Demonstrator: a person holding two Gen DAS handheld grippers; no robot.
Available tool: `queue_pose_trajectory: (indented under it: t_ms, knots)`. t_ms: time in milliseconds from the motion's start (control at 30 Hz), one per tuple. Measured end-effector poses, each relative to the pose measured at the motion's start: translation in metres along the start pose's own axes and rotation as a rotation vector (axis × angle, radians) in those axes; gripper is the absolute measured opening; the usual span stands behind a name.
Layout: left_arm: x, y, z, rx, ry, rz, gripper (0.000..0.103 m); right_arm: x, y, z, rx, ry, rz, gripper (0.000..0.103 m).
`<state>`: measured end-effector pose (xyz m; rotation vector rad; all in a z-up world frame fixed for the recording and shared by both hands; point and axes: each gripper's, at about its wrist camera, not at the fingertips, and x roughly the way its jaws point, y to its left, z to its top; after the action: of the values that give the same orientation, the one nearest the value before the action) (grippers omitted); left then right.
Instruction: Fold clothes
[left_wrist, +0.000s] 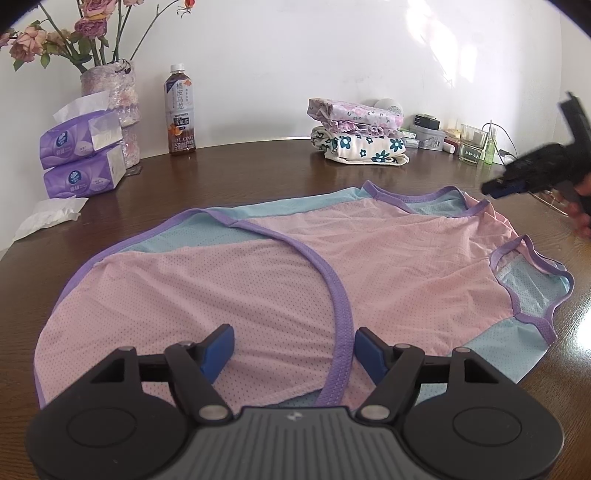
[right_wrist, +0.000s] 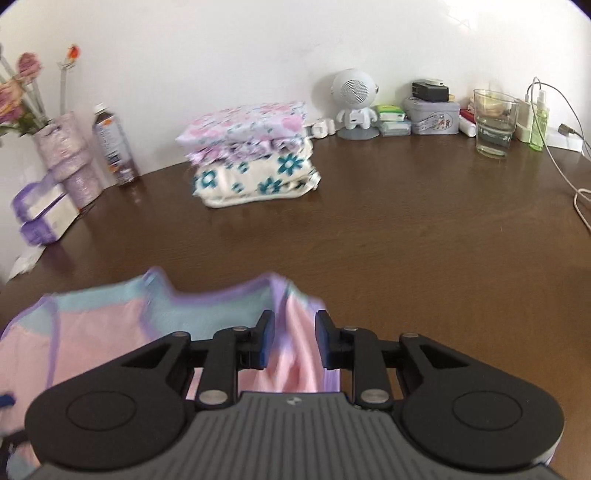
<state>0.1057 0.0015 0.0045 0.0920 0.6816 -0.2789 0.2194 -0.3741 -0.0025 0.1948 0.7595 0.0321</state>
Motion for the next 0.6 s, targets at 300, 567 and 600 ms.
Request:
queue_pose_trajectory:
  t_ms: [300, 567, 600]
  knots:
    - [0.000, -0.001, 0.000, 0.003, 0.002, 0.007, 0.071, -0.019, 0.021, -0.046, -0.078, 0.026, -0.034, 0.005]
    - [0.000, -0.002, -0.001, 0.003, 0.002, 0.013, 0.071, -0.028, 0.012, -0.044, -0.040, 0.037, -0.017, 0.013]
    - [0.000, -0.002, -0.001, 0.002, 0.002, 0.013, 0.071, -0.026, 0.011, -0.045, -0.030, 0.041, -0.015, 0.016]
